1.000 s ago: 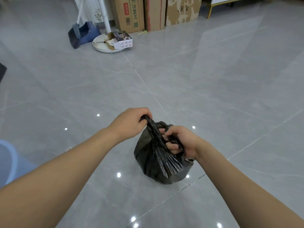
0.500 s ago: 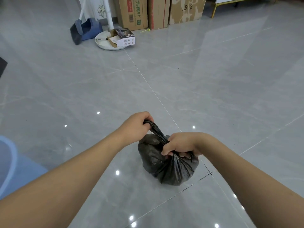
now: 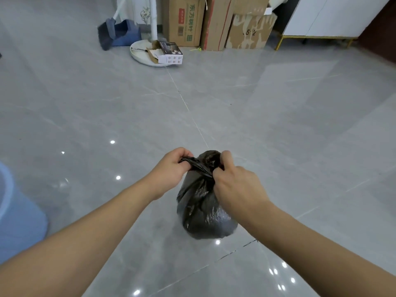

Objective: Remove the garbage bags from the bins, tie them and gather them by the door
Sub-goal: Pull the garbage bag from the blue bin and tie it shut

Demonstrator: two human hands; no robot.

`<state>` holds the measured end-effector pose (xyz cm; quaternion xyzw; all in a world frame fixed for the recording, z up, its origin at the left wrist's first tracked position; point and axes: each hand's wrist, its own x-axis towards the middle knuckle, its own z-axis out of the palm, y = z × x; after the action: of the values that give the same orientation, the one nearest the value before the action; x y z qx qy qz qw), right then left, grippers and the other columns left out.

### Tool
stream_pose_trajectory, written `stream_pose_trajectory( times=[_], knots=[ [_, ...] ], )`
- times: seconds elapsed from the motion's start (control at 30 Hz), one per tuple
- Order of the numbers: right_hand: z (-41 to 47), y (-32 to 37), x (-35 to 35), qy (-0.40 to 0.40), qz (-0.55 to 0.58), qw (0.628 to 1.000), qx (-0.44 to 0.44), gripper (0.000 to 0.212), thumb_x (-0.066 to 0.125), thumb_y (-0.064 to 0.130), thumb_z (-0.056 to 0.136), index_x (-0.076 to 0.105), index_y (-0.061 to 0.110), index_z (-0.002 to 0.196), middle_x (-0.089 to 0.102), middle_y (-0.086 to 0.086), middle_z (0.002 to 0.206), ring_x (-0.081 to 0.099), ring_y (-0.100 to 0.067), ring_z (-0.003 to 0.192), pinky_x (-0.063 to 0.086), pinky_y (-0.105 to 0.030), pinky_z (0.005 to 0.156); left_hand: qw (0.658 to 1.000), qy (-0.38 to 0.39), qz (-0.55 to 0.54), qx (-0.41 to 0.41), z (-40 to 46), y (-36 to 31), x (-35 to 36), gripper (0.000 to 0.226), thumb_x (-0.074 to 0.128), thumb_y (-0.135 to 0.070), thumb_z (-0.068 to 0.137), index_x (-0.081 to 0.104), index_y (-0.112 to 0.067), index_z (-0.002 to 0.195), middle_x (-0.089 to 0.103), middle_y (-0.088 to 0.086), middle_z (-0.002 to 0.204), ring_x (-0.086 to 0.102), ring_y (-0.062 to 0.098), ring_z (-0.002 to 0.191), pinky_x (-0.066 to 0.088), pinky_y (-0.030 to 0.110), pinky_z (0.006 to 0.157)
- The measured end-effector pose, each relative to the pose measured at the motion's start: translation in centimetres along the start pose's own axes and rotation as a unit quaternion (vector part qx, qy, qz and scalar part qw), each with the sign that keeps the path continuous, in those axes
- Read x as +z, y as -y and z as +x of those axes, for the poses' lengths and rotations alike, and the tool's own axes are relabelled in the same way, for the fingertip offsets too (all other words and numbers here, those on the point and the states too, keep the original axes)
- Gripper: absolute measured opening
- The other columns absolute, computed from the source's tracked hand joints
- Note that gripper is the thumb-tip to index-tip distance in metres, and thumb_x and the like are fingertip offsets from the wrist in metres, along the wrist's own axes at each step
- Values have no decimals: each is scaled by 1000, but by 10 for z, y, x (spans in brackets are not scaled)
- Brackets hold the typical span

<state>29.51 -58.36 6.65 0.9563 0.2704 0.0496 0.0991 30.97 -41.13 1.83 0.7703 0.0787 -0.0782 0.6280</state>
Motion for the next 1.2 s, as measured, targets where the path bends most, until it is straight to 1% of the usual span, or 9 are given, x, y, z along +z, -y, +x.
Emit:
stream_pose_trajectory(
  times=[0.17, 0.27, 0.43, 0.5, 0.63, 0.7, 0.9, 1.0, 1.2],
  knots=[
    [-8, -12, 17, -99, 33, 994, -19, 18, 78, 11, 64, 63, 8, 73, 65, -10, 109, 54, -23, 44, 26, -24, 33, 999, -32, -21, 13, -5, -2, -2, 20, 48, -3, 94, 63, -16, 100, 66, 1, 114, 60, 20, 110, 45, 36, 102],
    [-2, -15, 26, -69, 143, 983, 89, 16, 53, 20, 87, 59, 14, 99, 61, -2, 111, 62, -29, 71, 45, -32, 52, 998, -40, -35, 28, -9, -7, 0, 25, 45, -1, 95, 60, -20, 95, 63, -4, 119, 57, 14, 114, 42, 30, 105],
    [9, -11, 49, -43, 409, 854, 319, 35, 54, 21, 82, 45, 23, 116, 62, 0, 97, 57, -25, 85, 46, -36, 72, 998, -20, -38, 37, -13, -9, 1, 21, 43, 3, 95, 60, -4, 107, 67, -1, 115, 61, 13, 108, 45, 21, 96],
    [14, -10, 57, -33, 418, 843, 338, 26, 53, 20, 84, 56, 17, 110, 57, -2, 109, 54, -20, 85, 45, -33, 74, 999, -8, -21, 33, -14, -6, 1, 16, 46, -1, 95, 60, -6, 104, 68, 1, 106, 61, 16, 98, 46, 25, 91],
    [14, -8, 68, -25, 384, 868, 314, 22, 51, 18, 86, 66, 17, 102, 36, 2, 126, 56, -20, 82, 45, -29, 73, 999, 5, -23, 26, -13, 0, 4, 10, 48, -5, 97, 57, -7, 97, 60, 3, 91, 55, 14, 88, 46, 27, 84],
    [14, -12, 71, -15, 383, 882, 276, 25, 51, 16, 84, 68, 20, 102, 47, 6, 119, 54, -16, 86, 40, -26, 71, 998, -8, -59, 14, -10, -2, 5, 11, 49, -2, 95, 58, -6, 94, 61, 5, 91, 57, 16, 90, 46, 24, 85],
    [3, -16, 69, -46, 209, 977, 2, 5, 59, 13, 78, 64, 14, 78, 61, 2, 101, 60, -21, 80, 40, -26, 48, 991, -18, -135, -9, 14, -17, 10, 13, 47, 0, 90, 56, -9, 85, 75, 12, 93, 63, 36, 104, 44, 49, 103],
    [-3, -15, 71, -98, 190, 976, -32, 8, 52, 16, 78, 60, 13, 76, 57, -1, 104, 58, -21, 77, 43, -29, 39, 988, 16, -155, 10, 21, -24, 22, 16, 43, 4, 94, 51, -10, 88, 73, 13, 90, 66, 29, 89, 52, 45, 93],
    [-6, -17, 78, -83, 376, 921, 53, 12, 49, 16, 74, 43, 26, 79, 44, 13, 84, 45, -10, 70, 41, -30, 58, 987, 10, -161, -22, 24, -7, 32, 15, 45, -10, 100, 49, -21, 90, 65, 21, 85, 68, 28, 65, 58, 39, 63]
  ],
)
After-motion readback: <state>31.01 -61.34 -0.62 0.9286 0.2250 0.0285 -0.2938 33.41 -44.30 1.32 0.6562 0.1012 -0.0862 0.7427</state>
